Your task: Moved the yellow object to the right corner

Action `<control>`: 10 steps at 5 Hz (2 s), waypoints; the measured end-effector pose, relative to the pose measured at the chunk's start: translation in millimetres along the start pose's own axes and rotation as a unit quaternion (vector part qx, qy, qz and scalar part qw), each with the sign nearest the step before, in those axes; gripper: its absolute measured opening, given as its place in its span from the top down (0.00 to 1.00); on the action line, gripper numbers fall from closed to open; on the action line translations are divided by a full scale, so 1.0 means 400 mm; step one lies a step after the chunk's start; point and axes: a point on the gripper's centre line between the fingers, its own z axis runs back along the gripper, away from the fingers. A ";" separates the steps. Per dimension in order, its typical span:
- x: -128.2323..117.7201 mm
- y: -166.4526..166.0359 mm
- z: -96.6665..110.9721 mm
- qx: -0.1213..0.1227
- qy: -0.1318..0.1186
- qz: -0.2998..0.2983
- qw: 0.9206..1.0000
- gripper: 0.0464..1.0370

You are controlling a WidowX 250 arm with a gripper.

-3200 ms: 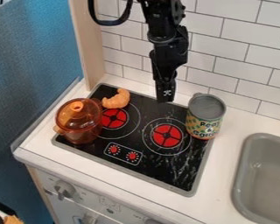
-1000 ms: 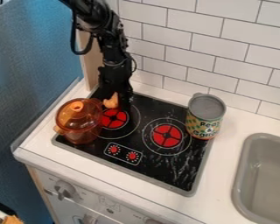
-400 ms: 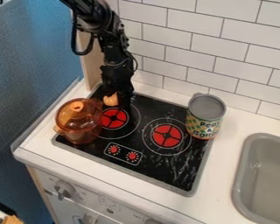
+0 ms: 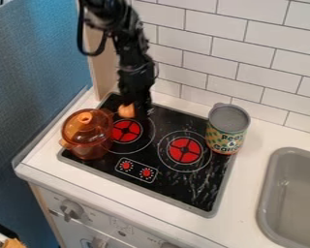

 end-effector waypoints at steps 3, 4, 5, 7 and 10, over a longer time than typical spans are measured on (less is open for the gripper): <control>0.009 -0.312 0.126 -0.016 -0.057 -0.190 0.980 0.38; -0.021 -0.364 0.098 -0.025 -0.047 -0.215 0.975 0.38; -0.060 -0.394 0.052 -0.032 -0.040 -0.216 0.975 0.38; -0.084 -0.403 -0.042 -0.047 -0.010 -0.212 0.976 0.38; -0.078 -0.401 -0.054 -0.047 0.006 -0.215 0.975 0.03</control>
